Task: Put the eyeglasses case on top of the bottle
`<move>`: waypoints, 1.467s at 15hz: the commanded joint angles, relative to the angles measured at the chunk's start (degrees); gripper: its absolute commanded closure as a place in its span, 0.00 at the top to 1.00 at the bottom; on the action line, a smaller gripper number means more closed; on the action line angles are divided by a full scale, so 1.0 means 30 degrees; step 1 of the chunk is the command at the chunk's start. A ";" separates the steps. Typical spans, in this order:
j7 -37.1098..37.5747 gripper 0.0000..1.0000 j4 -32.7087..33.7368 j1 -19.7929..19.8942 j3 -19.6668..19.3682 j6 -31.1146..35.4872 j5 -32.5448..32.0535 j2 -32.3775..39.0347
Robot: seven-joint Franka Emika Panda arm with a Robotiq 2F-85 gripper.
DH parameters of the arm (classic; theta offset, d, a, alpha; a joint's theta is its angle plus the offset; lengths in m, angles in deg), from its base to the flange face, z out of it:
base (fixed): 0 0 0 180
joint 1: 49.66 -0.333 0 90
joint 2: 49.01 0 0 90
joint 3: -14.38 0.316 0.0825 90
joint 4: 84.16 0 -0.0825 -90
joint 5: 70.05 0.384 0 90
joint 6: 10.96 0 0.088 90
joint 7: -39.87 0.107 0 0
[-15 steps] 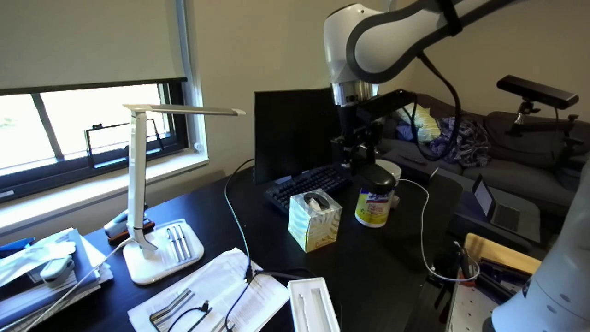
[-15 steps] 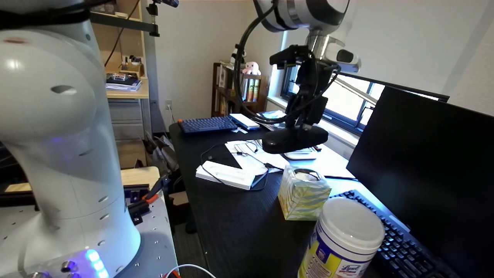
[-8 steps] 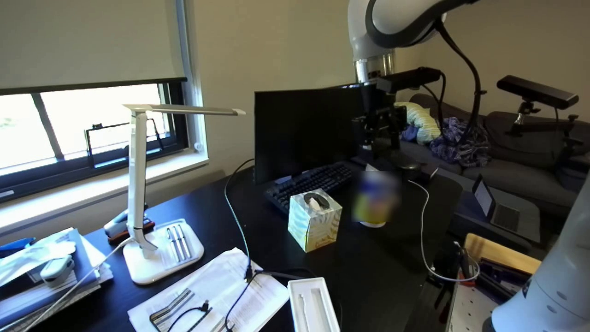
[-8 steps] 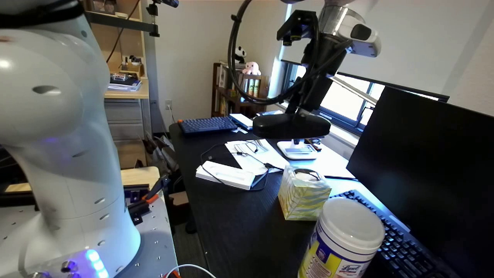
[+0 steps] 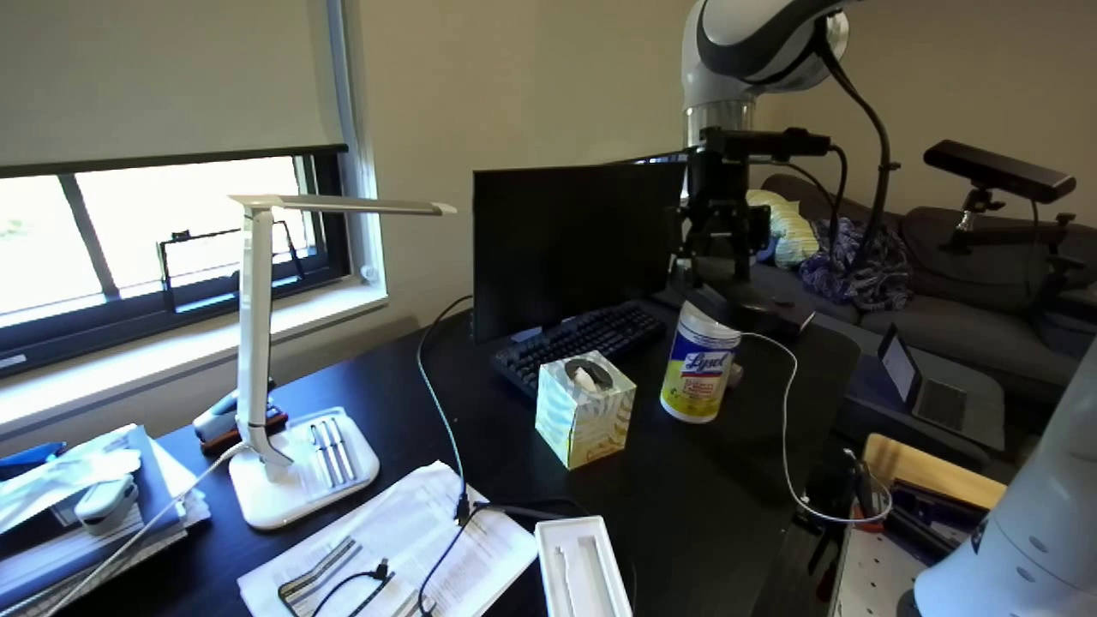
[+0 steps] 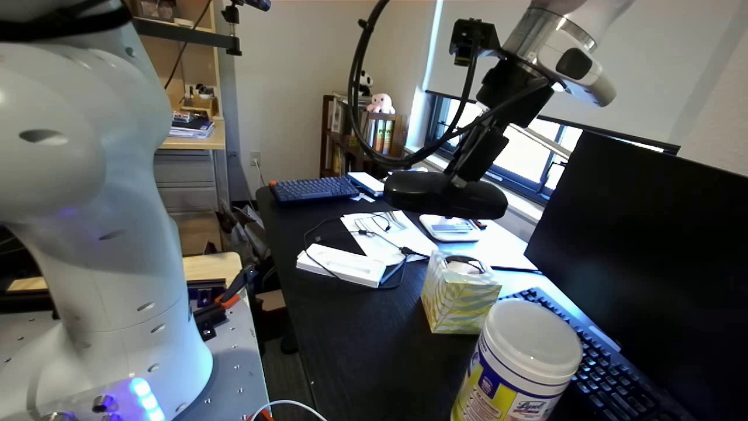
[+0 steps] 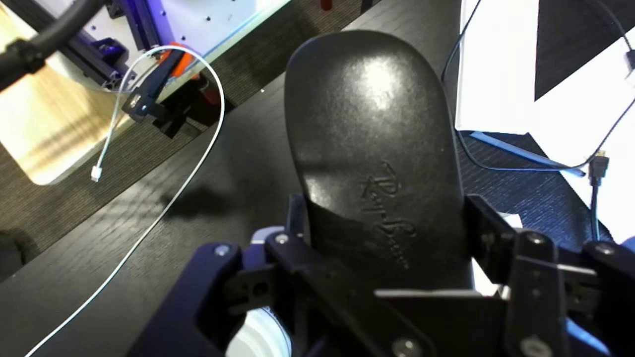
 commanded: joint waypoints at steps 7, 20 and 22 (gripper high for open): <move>0.0068 0.53 -0.0006 0.0403 0.0035 0.0037 0.1209 0.0304; 0.1133 0.53 -0.0424 0.3444 -0.3177 0.2552 0.5317 0.0844; 0.1184 0.53 -0.0132 0.3767 -0.3677 0.3115 0.6616 0.1470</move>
